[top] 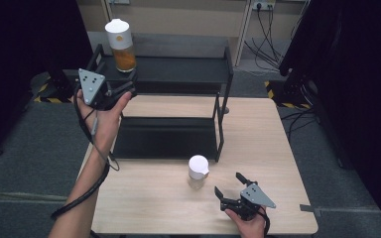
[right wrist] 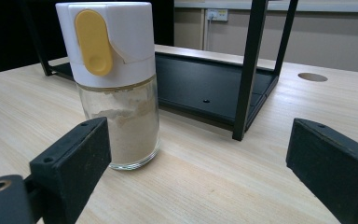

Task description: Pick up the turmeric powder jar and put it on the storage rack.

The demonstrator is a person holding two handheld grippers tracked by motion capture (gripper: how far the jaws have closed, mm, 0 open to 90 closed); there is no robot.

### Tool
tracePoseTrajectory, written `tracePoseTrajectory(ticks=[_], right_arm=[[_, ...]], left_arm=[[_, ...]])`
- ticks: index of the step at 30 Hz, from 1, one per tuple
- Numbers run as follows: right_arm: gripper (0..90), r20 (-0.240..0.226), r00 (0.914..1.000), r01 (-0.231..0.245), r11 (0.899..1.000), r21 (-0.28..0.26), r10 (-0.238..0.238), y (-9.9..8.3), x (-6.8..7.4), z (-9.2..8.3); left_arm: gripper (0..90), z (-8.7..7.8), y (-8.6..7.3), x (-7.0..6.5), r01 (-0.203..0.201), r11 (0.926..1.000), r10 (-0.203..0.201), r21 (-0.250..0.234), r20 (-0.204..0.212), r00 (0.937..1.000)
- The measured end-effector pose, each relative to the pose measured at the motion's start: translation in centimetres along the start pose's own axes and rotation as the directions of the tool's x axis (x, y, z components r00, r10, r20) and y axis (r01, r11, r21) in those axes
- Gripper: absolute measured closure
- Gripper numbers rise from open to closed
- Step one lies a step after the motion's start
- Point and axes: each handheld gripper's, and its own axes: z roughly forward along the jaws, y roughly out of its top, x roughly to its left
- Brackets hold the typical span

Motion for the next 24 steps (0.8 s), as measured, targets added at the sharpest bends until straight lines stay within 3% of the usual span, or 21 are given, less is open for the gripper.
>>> tracePoseTrajectory(ticks=[24], right_arm=[[6.9,0.001,1.0,0.005,1.0,0.0,-0.005,0.0,0.1,0.0]], left_arm=[[12.6,-3.4,-5.1,-0.5,0.007,0.9984,-0.009,0.056,0.022,0.9997]])
